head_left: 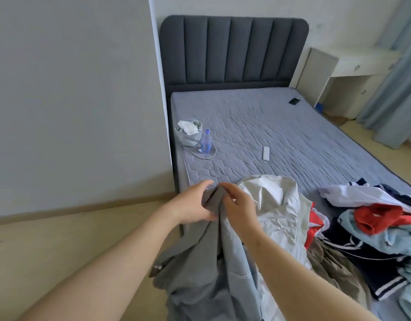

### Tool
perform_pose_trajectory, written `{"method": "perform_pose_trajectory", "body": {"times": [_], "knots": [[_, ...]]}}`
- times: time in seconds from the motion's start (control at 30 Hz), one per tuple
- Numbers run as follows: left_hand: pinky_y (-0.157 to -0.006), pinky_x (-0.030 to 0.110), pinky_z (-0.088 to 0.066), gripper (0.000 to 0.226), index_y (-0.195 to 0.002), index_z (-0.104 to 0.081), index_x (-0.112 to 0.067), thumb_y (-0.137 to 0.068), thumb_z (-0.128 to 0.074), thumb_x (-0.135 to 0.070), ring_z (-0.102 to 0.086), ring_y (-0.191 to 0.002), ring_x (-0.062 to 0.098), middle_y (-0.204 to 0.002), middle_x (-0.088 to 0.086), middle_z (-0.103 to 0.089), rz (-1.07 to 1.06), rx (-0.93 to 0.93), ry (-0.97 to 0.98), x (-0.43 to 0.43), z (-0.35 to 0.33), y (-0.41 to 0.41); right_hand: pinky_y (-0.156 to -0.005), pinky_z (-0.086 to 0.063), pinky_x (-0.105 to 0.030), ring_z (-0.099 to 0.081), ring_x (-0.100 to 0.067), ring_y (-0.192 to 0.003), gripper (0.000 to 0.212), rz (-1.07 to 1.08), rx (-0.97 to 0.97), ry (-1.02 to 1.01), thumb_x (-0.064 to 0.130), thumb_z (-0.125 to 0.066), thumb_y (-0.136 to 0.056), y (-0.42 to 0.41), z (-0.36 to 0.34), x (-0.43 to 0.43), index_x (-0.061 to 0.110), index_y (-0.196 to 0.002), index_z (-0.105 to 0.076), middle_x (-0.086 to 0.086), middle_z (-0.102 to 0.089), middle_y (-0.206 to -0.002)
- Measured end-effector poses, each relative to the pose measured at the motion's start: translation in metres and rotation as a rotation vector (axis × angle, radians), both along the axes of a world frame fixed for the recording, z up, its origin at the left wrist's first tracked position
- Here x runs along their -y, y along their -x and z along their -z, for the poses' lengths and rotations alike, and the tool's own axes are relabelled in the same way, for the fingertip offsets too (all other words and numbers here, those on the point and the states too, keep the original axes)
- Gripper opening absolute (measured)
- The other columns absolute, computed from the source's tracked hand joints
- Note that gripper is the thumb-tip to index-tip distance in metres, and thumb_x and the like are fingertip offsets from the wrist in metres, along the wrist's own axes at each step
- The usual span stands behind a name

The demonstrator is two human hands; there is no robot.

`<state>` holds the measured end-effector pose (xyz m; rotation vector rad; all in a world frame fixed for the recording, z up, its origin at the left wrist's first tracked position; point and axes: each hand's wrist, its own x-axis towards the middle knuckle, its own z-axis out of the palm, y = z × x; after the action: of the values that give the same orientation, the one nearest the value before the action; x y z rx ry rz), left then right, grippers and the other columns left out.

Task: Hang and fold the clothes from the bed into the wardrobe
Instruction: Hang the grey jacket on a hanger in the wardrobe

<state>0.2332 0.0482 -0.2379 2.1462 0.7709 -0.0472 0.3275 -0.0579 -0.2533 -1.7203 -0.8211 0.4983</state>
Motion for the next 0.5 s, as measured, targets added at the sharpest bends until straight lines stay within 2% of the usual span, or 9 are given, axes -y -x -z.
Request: {"method": "perform_pose_trajectory", "body": {"times": [0.03, 0.07, 0.1, 0.13, 0.2, 0.27, 0.33, 0.43, 0.5], "knots": [[-0.095, 0.037, -0.045, 0.048, -0.115, -0.053, -0.032, -0.071, -0.072, -0.025, -0.055, -0.112, 0.023, -0.117, 0.001, -0.057, -0.042, 0.054, -0.036, 0.001, -0.002, -0.003, -0.064, -0.039, -0.004, -0.055, 0.007, -0.073, 0.046, -0.023, -0.002, -0.027, -0.002, -0.047, -0.085, -0.001, -0.004, -0.001, 0.041, -0.077, -0.06, 0.024, -0.062, -0.072], [-0.087, 0.038, -0.049, 0.024, -0.092, -0.057, -0.035, -0.077, -0.067, -0.019, -0.06, -0.101, 0.027, -0.101, 0.003, -0.063, -0.101, 0.103, -0.073, 0.001, -0.005, -0.007, -0.061, -0.039, -0.004, -0.055, 0.008, -0.069, 0.047, -0.033, -0.012, -0.056, -0.002, -0.048, -0.086, -0.003, -0.006, 0.0, 0.043, -0.076, -0.06, 0.025, -0.063, -0.07], [-0.078, 0.039, -0.052, 0.021, -0.076, -0.054, -0.033, -0.081, -0.06, -0.014, -0.062, -0.091, 0.031, -0.088, 0.006, -0.064, -0.171, 0.151, -0.097, 0.0, -0.008, -0.009, -0.061, -0.04, -0.004, -0.055, 0.009, -0.067, 0.047, -0.036, -0.032, -0.077, -0.001, -0.05, -0.086, -0.006, -0.007, 0.001, 0.044, -0.075, -0.061, 0.025, -0.064, -0.069], [-0.072, 0.038, -0.053, 0.028, -0.069, -0.051, -0.032, -0.082, -0.054, -0.008, -0.063, -0.083, 0.032, -0.082, 0.008, -0.064, -0.226, 0.211, -0.125, -0.001, -0.01, -0.011, -0.062, -0.041, -0.004, -0.055, 0.007, -0.067, 0.045, -0.04, -0.058, -0.091, 0.001, -0.051, -0.087, -0.01, -0.008, 0.002, 0.043, -0.077, -0.062, 0.022, -0.065, -0.071], [-0.057, 0.024, -0.051, 0.038, -0.065, -0.051, -0.035, -0.081, -0.048, 0.0, -0.06, -0.07, 0.019, -0.077, 0.002, -0.063, -0.3, 0.337, -0.143, 0.0, -0.018, -0.012, -0.065, -0.043, -0.008, -0.057, 0.0, -0.075, 0.038, -0.067, -0.13, -0.087, 0.004, -0.05, -0.085, -0.017, -0.009, 0.005, 0.04, -0.086, -0.061, 0.016, -0.066, -0.083], [-0.045, 0.011, -0.042, 0.042, -0.065, -0.054, -0.034, -0.081, -0.047, 0.004, -0.054, -0.059, 0.003, -0.071, -0.006, -0.06, -0.356, 0.479, -0.051, 0.001, -0.032, -0.012, -0.064, -0.044, -0.009, -0.057, -0.004, -0.082, 0.042, -0.122, -0.169, -0.013, -0.001, -0.046, -0.082, -0.022, -0.007, 0.006, 0.038, -0.094, -0.058, 0.007, -0.065, -0.098], [-0.047, 0.011, -0.041, 0.042, -0.068, -0.057, -0.028, -0.082, -0.046, 0.01, -0.051, -0.056, 0.002, -0.067, -0.006, -0.058, -0.38, 0.618, 0.111, 0.002, -0.045, -0.011, -0.063, -0.047, -0.011, -0.055, -0.006, -0.086, 0.049, -0.177, -0.112, 0.131, -0.005, -0.046, -0.083, -0.024, -0.004, 0.004, 0.04, -0.103, -0.052, 0.004, -0.057, -0.113], [-0.052, 0.014, -0.043, 0.039, -0.072, -0.058, -0.02, -0.084, -0.046, 0.015, -0.052, -0.058, 0.005, -0.063, -0.006, -0.058, -0.324, 0.729, 0.288, 0.001, -0.063, -0.004, -0.085, -0.045, -0.025, -0.047, -0.014, -0.112, 0.062, -0.173, 0.067, 0.31, 0.009, -0.06, -0.083, -0.022, -0.001, -0.002, 0.034, -0.134, -0.036, 0.005, -0.042, -0.125], [-0.05, 0.015, -0.044, 0.036, -0.073, -0.057, -0.016, -0.085, -0.045, 0.016, -0.053, -0.055, 0.004, -0.059, -0.009, -0.058, -0.295, 0.778, 0.387, 0.0, -0.072, 0.002, -0.083, -0.044, -0.027, -0.048, -0.014, -0.108, 0.063, -0.219, 0.043, 0.354, 0.017, -0.065, -0.083, -0.019, -0.002, -0.008, 0.027, -0.138, -0.036, 0.004, -0.045, -0.125]]}}
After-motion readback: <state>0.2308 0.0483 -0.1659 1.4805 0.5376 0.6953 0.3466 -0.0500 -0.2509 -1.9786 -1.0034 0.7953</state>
